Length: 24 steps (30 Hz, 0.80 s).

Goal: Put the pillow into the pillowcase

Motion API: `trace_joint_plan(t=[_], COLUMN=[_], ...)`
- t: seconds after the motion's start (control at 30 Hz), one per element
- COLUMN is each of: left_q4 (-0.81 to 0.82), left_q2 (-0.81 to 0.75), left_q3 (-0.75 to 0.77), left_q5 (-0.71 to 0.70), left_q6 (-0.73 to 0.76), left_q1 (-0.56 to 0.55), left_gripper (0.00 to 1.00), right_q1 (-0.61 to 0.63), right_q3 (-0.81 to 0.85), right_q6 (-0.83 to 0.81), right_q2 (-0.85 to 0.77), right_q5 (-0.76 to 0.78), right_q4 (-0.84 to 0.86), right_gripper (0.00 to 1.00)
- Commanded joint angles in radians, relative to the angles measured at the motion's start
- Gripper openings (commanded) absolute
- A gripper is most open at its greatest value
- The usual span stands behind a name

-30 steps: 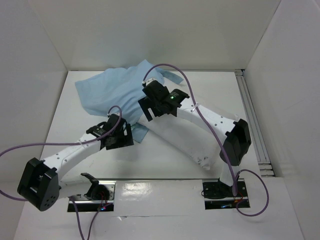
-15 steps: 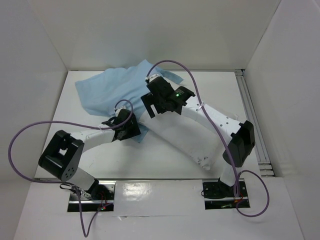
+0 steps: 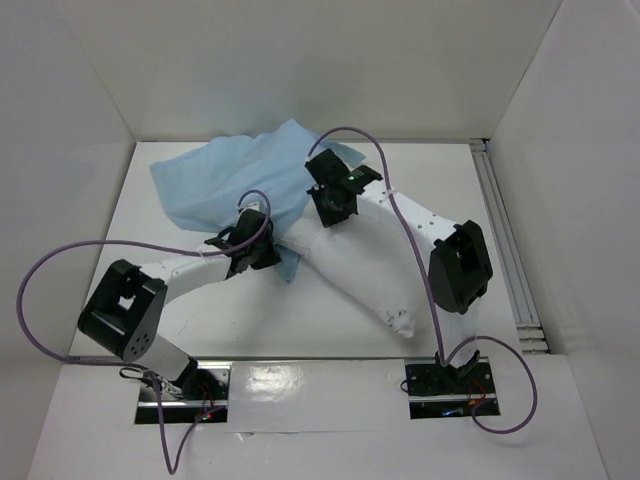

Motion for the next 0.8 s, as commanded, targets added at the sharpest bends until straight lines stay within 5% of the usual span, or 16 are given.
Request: trace_joint_plan(t=[0.0, 0.2, 0.37, 0.47, 0.63, 0.77], left_q4=[0.134, 0.159, 0.161, 0.223, 0.353, 0.334], left_q2=[-0.125, -0.093, 0.004, 0.004, -0.080, -0.152], left_q3=[0.007, 0.272, 0.455, 0.479, 0.239, 0.070], left_q5=[0.224, 0.426, 0.560, 0.640, 0.647, 0.591], left_q6=[0.060, 0.129, 0.183, 0.124, 0.017, -0.023], left_q1=[-0.033, -0.183, -0.171, -0.203, -0.245, -0.256], left_gripper=[0.00, 0.00, 0.00, 0.00, 0.00, 0.00], right_q1=[-0.086, -0.219, -0.235, -0.222, -0.167, -0.121], right_q3=[0.082, 0.316, 0.492, 0.255, -0.141, -0.267], right_q6=[0.064, 0.149, 0.158, 0.187, 0.304, 0.347], right_q2=[0.001, -0.071, -0.030, -0.101, -0.157, -0.203], right_q5=[-0.031, -0.031, -0.062, -0.084, -0.197, -0.220], right_q4=[0.106, 0.197, 0.094, 0.174, 0.368, 0.413], right_gripper=[0.00, 0.00, 0.00, 0.00, 0.00, 0.00])
